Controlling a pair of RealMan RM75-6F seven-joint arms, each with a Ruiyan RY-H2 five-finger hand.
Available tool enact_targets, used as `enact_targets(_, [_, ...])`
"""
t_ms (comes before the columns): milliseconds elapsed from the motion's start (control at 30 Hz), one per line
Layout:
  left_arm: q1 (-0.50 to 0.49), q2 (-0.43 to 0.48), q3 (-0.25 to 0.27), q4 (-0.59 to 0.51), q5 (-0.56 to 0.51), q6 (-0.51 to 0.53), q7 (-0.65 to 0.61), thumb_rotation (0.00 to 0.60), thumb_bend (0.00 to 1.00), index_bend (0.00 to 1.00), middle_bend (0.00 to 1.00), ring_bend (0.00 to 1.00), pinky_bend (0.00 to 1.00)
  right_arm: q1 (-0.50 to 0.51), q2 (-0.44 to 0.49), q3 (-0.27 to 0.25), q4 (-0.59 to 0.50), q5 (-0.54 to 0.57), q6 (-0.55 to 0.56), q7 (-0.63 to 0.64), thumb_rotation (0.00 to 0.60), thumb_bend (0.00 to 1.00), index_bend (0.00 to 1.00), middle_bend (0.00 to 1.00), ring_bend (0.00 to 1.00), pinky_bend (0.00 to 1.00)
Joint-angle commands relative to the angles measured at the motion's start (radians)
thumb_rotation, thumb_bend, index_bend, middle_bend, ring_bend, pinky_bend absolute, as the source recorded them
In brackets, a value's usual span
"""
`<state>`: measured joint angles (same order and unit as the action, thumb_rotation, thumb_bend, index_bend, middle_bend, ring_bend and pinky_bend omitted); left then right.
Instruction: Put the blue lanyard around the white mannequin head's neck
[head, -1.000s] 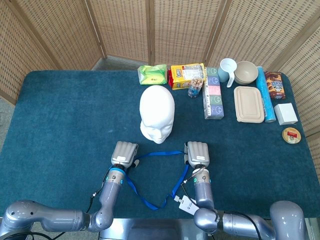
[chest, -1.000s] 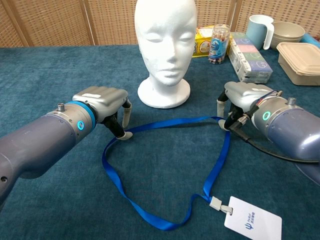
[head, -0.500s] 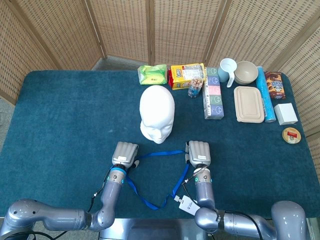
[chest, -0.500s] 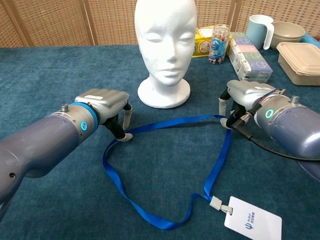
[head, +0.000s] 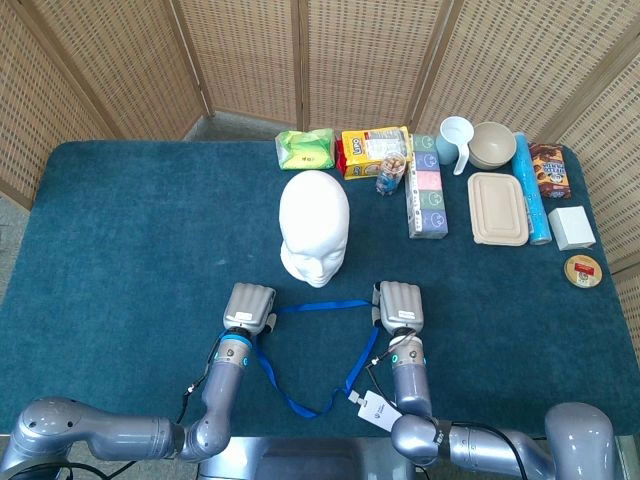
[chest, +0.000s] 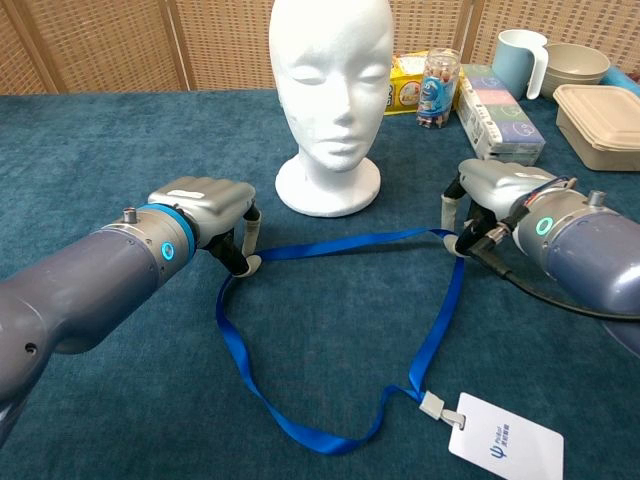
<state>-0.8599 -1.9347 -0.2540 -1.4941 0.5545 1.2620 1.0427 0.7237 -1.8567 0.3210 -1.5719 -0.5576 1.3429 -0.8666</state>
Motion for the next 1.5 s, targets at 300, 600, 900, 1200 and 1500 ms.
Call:
enact_targets(300, [-0.003, -0.004, 0.005, 0.012, 0.006, 0.007, 0.0, 0.504, 0.44, 0.63, 1.0, 1.0, 1.0, -0.003, 0.007, -0.003, -0.013, -0.002, 0.0, 0.006, 0.6, 0.52, 0.64, 1.0, 1.0, 1.0])
enact_targets(600, [0.001, 0.009, 0.01, 0.01, 0.006, 0.011, 0.001, 0.506, 0.44, 0.65, 1.0, 1.0, 1.0, -0.009, 0.013, -0.009, -0.025, -0.018, 0.001, 0.024, 0.6, 0.53, 0.65, 1.0, 1.0, 1.0])
enact_targets(900, [0.009, 0.029, 0.021, 0.008, 0.023, 0.014, -0.007, 0.502, 0.44, 0.65, 1.0, 1.0, 1.0, -0.014, 0.023, -0.009, -0.041, -0.032, 0.0, 0.041, 0.6, 0.53, 0.66, 1.0, 1.0, 1.0])
enact_targets(1200, [0.016, 0.039, 0.032, 0.006, 0.056, 0.019, -0.021, 0.505, 0.44, 0.65, 1.0, 1.0, 1.0, -0.02, 0.028, -0.006, -0.051, -0.041, 0.008, 0.057, 0.6, 0.53, 0.66, 1.0, 1.0, 1.0])
enact_targets(1500, [0.014, 0.033, 0.026, 0.027, 0.052, 0.007, -0.024, 0.508, 0.44, 0.65, 1.0, 1.0, 1.0, -0.023, 0.04, -0.003, -0.056, -0.035, 0.006, 0.061, 0.6, 0.53, 0.66, 1.0, 1.0, 1.0])
